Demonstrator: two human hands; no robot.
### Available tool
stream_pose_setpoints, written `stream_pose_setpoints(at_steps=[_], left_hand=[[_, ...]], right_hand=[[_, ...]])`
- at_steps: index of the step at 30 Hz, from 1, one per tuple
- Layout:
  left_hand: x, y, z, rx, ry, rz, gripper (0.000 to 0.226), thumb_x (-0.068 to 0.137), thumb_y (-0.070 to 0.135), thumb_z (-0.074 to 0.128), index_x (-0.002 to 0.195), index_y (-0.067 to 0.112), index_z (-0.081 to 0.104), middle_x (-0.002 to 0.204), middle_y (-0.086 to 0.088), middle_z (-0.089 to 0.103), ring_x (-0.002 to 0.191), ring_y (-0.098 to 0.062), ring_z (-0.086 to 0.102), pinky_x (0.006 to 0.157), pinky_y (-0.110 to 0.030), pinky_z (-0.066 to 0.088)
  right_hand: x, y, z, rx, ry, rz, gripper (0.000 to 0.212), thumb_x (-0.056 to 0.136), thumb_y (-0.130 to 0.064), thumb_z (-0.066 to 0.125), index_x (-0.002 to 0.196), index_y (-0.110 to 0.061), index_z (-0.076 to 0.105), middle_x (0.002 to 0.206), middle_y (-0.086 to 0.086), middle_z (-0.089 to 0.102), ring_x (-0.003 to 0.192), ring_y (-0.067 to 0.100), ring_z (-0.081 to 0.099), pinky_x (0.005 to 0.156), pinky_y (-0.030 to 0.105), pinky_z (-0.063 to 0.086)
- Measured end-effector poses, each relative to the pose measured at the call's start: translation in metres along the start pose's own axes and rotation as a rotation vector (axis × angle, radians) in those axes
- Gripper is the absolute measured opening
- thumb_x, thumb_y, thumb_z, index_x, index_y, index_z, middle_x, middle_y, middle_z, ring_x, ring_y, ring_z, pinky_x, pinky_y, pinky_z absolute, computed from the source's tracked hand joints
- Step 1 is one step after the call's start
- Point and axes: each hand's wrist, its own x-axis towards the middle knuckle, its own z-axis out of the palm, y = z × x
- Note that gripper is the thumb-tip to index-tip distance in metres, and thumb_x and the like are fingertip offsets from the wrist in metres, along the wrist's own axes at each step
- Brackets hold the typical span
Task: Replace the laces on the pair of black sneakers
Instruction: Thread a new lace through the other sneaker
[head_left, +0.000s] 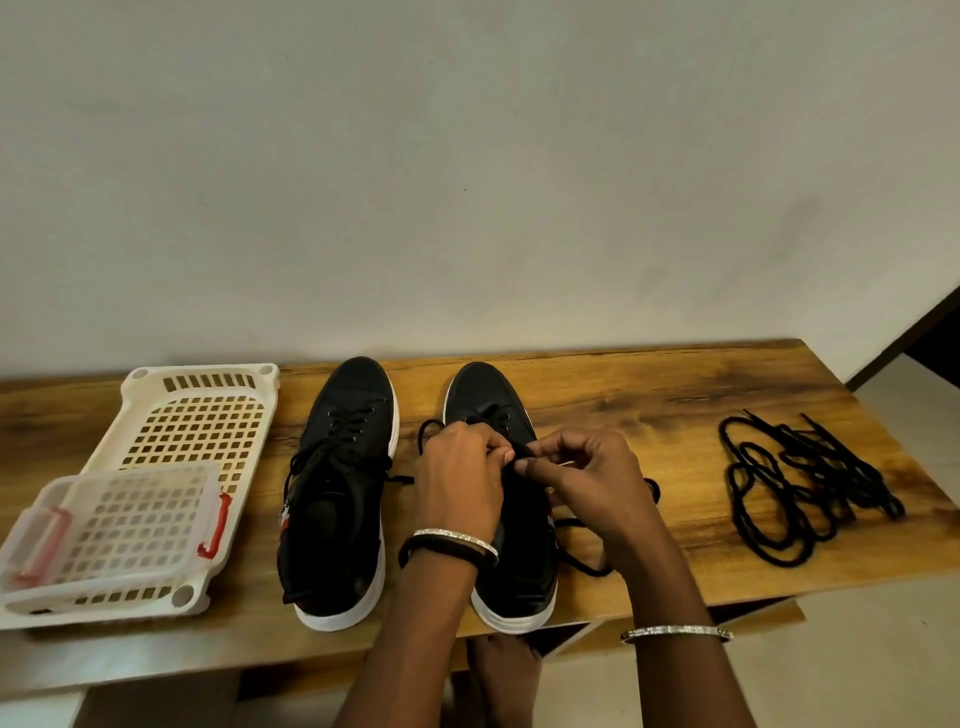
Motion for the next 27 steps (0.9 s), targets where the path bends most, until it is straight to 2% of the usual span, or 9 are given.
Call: stream_pose_setpoints(at_steps=[2, 7, 11, 13, 16, 19, 22, 24, 27], left_hand=[[-0.002, 0.003, 0.002, -0.038, 0.041, -0.039, 0.014, 0.096, 0.027, 0.063, 0.101, 0.022, 0.075, 0.103, 0.005, 0.069, 0.098, -0.012, 0.061, 0.075, -0.021, 0.042], [-0.005, 0.005, 0.006, -0.135, 0.094, -0.125, 0.011, 0.093, 0.024, 0.067, 0.098, 0.02, 0.076, 0.098, 0.004, 0.073, 0.09, -0.01, 0.064, 0.068, -0.016, 0.039], [-0.005, 0.001, 0.005, -0.19, 0.071, -0.132, 0.007, 0.088, 0.025, 0.073, 0.093, 0.024, 0.078, 0.091, 0.008, 0.074, 0.082, -0.004, 0.064, 0.06, -0.006, 0.034], [-0.005, -0.002, 0.005, -0.234, 0.061, -0.153, 0.005, 0.082, 0.025, 0.079, 0.087, 0.026, 0.079, 0.083, 0.011, 0.073, 0.072, 0.002, 0.061, 0.058, -0.005, 0.037], [-0.004, -0.007, 0.006, -0.339, 0.073, -0.2, 0.013, 0.074, 0.024, 0.086, 0.08, 0.028, 0.075, 0.072, 0.013, 0.07, 0.068, 0.001, 0.065, 0.063, -0.017, 0.052], [-0.002, -0.013, 0.008, -0.405, 0.086, -0.201, 0.024, 0.068, 0.023, 0.089, 0.081, 0.028, 0.069, 0.067, 0.014, 0.07, 0.068, 0.0, 0.067, 0.069, -0.03, 0.057], [0.001, -0.015, 0.004, -0.374, 0.028, -0.111, 0.032, 0.069, 0.026, 0.088, 0.093, 0.032, 0.068, 0.079, 0.015, 0.071, 0.081, -0.002, 0.067, 0.077, -0.03, 0.056], [0.001, -0.013, 0.0, -0.198, -0.03, -0.028, 0.042, 0.073, 0.035, 0.084, 0.108, 0.044, 0.064, 0.106, 0.017, 0.062, 0.105, -0.009, 0.058, 0.091, -0.037, 0.049], [-0.001, -0.012, -0.005, 0.032, -0.139, -0.017, 0.05, 0.079, 0.048, 0.074, 0.122, 0.058, 0.052, 0.136, 0.016, 0.041, 0.131, -0.015, 0.034, 0.107, -0.048, 0.032]], right_hand=[[-0.001, 0.0, -0.001, 0.052, -0.02, 0.019, 0.009, 0.078, -0.014, 0.085, 0.082, -0.021, 0.08, 0.08, 0.006, 0.073, 0.082, 0.023, 0.073, 0.064, 0.03, 0.058], [-0.001, 0.002, -0.002, 0.077, -0.043, 0.041, 0.009, 0.079, -0.015, 0.084, 0.084, -0.021, 0.08, 0.085, 0.011, 0.073, 0.086, 0.026, 0.074, 0.068, 0.036, 0.06], [-0.002, 0.0, -0.004, 0.132, -0.092, 0.077, 0.003, 0.085, -0.023, 0.079, 0.086, -0.021, 0.081, 0.086, 0.005, 0.075, 0.082, 0.014, 0.072, 0.069, 0.031, 0.059], [-0.003, -0.001, -0.003, 0.194, -0.1, 0.11, 0.011, 0.09, -0.026, 0.074, 0.086, -0.018, 0.081, 0.083, 0.003, 0.075, 0.076, 0.008, 0.067, 0.067, 0.026, 0.054], [-0.003, -0.001, 0.002, 0.237, -0.079, 0.152, 0.012, 0.092, -0.024, 0.073, 0.091, -0.015, 0.08, 0.087, 0.005, 0.077, 0.077, 0.01, 0.069, 0.065, 0.026, 0.052], [-0.003, -0.002, 0.009, 0.344, -0.055, 0.232, 0.013, 0.092, -0.018, 0.072, 0.096, -0.006, 0.076, 0.089, 0.011, 0.077, 0.076, 0.015, 0.07, 0.059, 0.024, 0.052], [-0.003, -0.005, 0.014, 0.312, 0.016, 0.207, 0.011, 0.096, -0.015, 0.067, 0.093, -0.006, 0.073, 0.086, 0.01, 0.075, 0.071, 0.014, 0.069, 0.052, 0.019, 0.049], [-0.003, -0.009, 0.016, 0.354, 0.083, 0.201, 0.014, 0.1, -0.017, 0.061, 0.093, -0.008, 0.07, 0.087, 0.009, 0.073, 0.07, 0.013, 0.068, 0.051, 0.02, 0.05], [-0.002, -0.017, 0.013, 0.688, 0.119, 0.201, 0.02, 0.107, -0.019, 0.047, 0.099, -0.007, 0.061, 0.088, 0.009, 0.072, 0.071, 0.012, 0.07, 0.065, 0.026, 0.056]])
